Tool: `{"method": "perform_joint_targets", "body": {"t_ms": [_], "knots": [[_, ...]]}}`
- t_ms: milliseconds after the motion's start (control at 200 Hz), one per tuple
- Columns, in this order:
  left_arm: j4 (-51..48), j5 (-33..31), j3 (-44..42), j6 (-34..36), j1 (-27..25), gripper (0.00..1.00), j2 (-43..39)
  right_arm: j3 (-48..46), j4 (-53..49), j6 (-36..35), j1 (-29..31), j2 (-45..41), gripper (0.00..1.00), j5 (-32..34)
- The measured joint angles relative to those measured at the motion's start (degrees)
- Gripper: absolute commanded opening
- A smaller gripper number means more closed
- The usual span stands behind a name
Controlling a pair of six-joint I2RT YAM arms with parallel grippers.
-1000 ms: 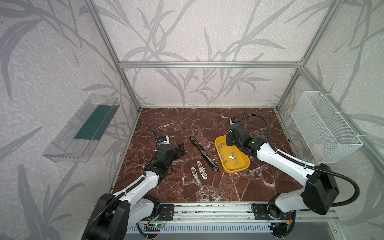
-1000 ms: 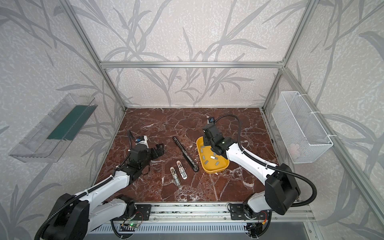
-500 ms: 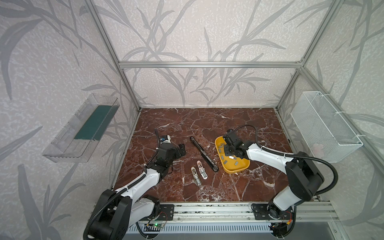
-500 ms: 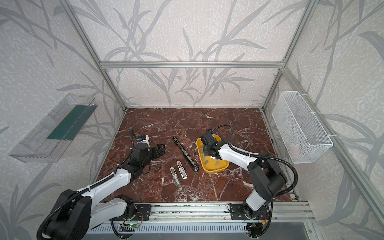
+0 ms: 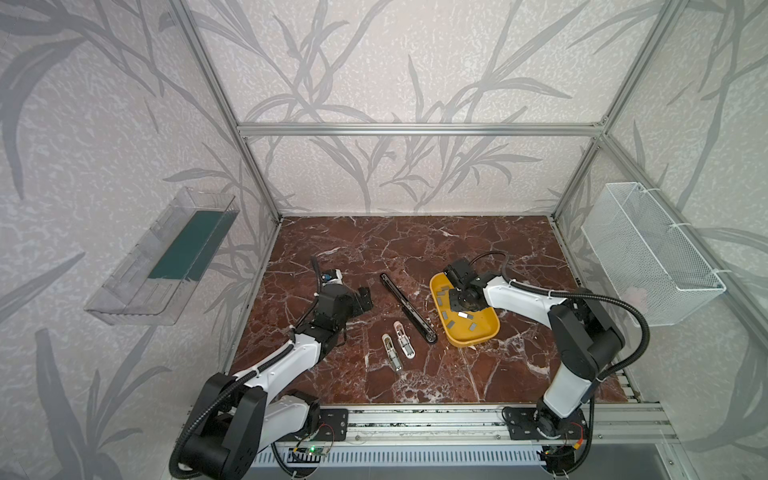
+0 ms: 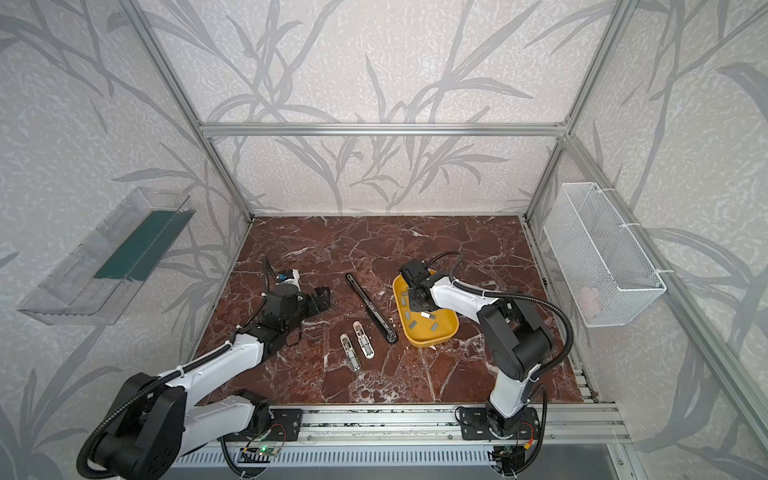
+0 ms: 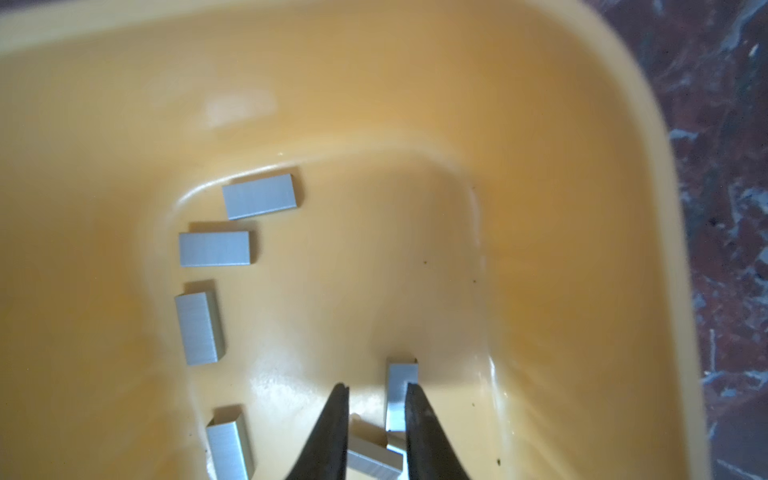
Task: Load the staples into the stapler
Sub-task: 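Lower the right gripper into the tray and close on a grey strip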
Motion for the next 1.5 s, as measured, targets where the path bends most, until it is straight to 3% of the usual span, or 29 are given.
{"method": "perform_joint_targets", "body": {"t_ms": [500, 971, 1501], "knots": [[-0.7, 0.8, 0.2, 0.0, 0.0, 0.99, 1.1, 1.4, -4.2, 0.9, -0.8, 1.9, 0.28, 1.4], [-1.2, 1.1, 1.2, 0.0, 0.0, 0.99, 1.4, 1.5, -3.4, 1.1, -2.7, 3.0, 0.27, -3.7], [-1.6, 1.2, 1.3, 0.0, 0.0, 0.99, 1.6, 3.7, -3.1, 1.2, -3.9, 5.0, 0.19, -5.7]]}}
